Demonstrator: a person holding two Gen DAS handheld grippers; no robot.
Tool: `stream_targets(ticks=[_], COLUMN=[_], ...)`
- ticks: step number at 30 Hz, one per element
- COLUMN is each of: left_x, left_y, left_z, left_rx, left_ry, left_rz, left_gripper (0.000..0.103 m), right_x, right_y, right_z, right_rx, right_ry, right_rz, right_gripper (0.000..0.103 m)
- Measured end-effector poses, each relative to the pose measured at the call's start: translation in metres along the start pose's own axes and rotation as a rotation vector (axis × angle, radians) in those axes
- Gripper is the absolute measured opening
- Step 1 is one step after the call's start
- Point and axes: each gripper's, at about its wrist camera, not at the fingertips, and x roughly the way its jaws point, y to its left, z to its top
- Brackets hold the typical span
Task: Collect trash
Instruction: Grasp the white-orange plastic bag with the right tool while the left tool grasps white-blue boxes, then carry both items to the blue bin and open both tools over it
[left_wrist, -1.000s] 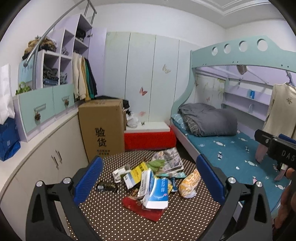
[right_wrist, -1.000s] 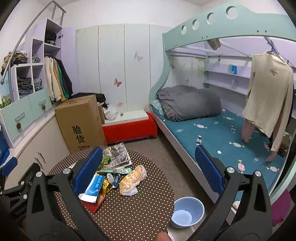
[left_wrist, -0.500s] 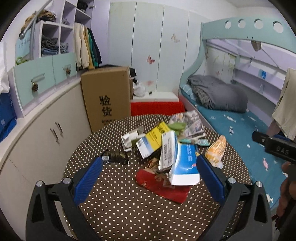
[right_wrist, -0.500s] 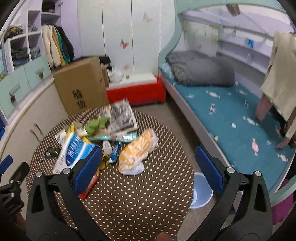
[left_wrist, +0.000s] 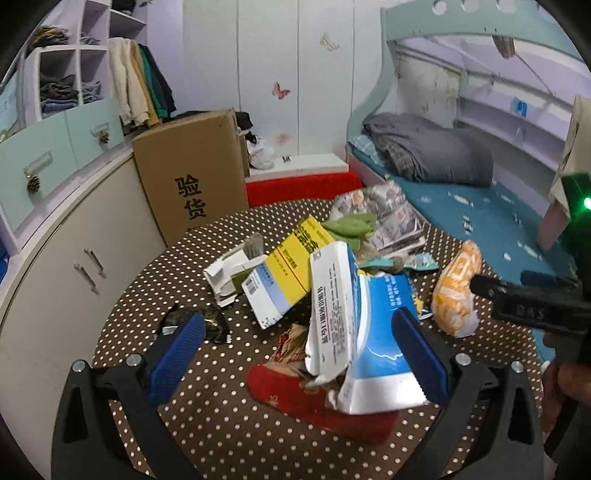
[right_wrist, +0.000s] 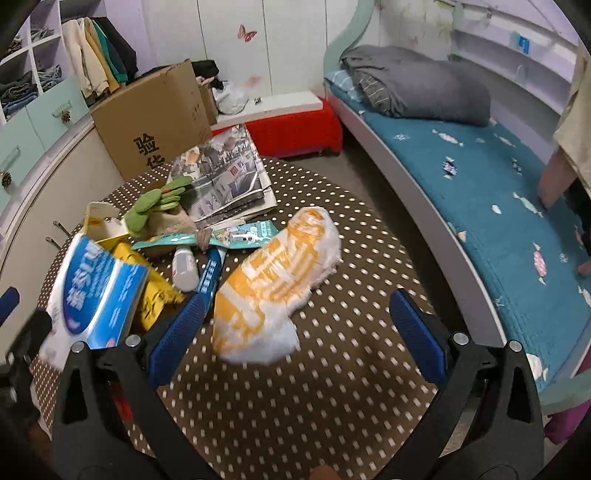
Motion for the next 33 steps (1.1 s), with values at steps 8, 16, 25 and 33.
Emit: stream_targets(ticks=[8,16,25,33], left_x=[0.032,0.009,-0.033,-0.041], left_y=[-0.015,-0.014,-0.035,-0.121], left_z=[-0.002,-0.001,0.022,0.052], left_rx=[0.054,0.035,0.026,0.102], left_ry=[0.092,0.035,-0.054,-0.097], left_rz=[-0.116,-0.146,-0.203,-0.330], left_gripper=[0.029,0.024,0.024,0.024], right_x=[0.050,0.020,-0.044,-0.079], right_y=[-0.004,-0.027,-0.078,-0.172], right_z=[0.011,0.004,0.010,0.000], right_rx=[0.073,0.107,0.168,0.293], right_ry=[0.101,0.042,-0.097,-0.172], right_rz=[0.047,0.157,0.228,0.139], right_gripper=[0.069,0.058,0.058,0.059])
